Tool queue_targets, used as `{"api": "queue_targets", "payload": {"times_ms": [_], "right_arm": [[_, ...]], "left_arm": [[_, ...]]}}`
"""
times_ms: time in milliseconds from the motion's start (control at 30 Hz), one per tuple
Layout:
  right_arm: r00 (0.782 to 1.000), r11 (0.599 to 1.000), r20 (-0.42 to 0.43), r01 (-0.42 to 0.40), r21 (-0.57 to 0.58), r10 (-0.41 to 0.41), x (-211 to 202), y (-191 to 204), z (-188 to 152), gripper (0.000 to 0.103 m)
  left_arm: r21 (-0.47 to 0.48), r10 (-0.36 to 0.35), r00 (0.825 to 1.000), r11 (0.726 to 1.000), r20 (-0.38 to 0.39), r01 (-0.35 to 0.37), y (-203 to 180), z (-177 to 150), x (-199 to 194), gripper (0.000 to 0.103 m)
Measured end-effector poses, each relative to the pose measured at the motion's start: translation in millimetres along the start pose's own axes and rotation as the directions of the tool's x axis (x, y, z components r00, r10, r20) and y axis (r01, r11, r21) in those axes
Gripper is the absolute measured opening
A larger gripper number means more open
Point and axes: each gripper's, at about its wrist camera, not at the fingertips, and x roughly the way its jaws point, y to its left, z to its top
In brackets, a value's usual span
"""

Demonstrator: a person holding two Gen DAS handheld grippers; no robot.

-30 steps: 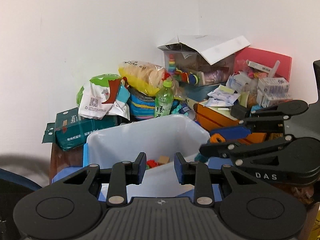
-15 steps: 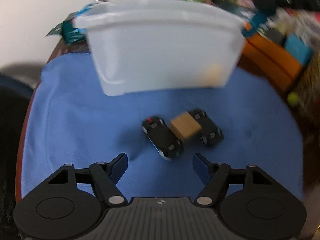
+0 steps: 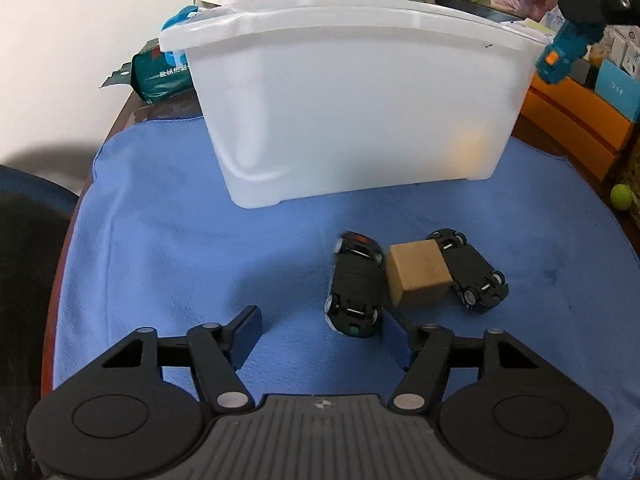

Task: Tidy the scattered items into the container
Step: 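Carry the black car and teal toy over the bin and open both tools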

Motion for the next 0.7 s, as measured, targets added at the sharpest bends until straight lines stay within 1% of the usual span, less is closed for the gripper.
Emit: {"api": "queue_targets", "payload": {"times_ms": [100, 200, 233, 267, 400, 500, 600, 633, 700], "right_arm": [[1.0, 1.0, -0.007, -0.005, -0.001, 0.005, 3, 2, 1, 0.029], [1.0, 1.0, -0.007, -0.011, -0.004, 0.011, 6, 5, 1, 0.029], [1.0, 1.0, -0.008, -0.013, -0.006, 0.013, 6, 6, 2, 0.029], [1.0, 1.0, -0.009, -0.014, -0.007, 0.014, 7, 6, 2, 0.029], [1.0, 1.0, -0.015, -0.011, -0.007, 0.011, 7, 8, 0, 0.029], [1.0, 1.0, -0.017, -0.006, -0.004, 0.006, 5, 6, 1, 0.029], [1.0, 1.0, -0.006, -0.001, -0.002, 0.0, 2, 6, 4, 0.029], [1.0, 1.0, 0.0, 0.001, 0.0, -0.001, 0, 5, 6, 0.029], [1.0, 1.0, 0.016, 0.005, 0.004, -0.005, -2, 3, 11, 0.029]], "left_arm": [[0.031, -0.002, 1.0, 1.0, 0.023, 0.001, -2, 10, -1, 0.068], [0.132, 0.02, 0.999, 0.991, 0.031, -0.024, -10, 16, 10, 0.06], [0.157, 0.016, 0.999, 0.987, 0.034, -0.021, -12, 17, 14, 0.051], [0.166, 0.001, 0.999, 0.986, 0.042, -0.008, -12, 16, 14, 0.032], [0.146, -0.033, 0.996, 0.989, 0.077, 0.022, -6, 11, 7, 0.033], [0.143, -0.059, 0.992, 0.989, 0.108, 0.044, 0, 11, -10, 0.033], [0.15, -0.089, 0.983, 0.986, 0.158, 0.065, 1, 17, -44, 0.033], [0.155, -0.097, 0.978, 0.985, 0.183, 0.069, -2, 21, -61, 0.033], [0.162, -0.111, 0.966, 0.984, 0.232, 0.074, -4, 37, -81, 0.033]]}}
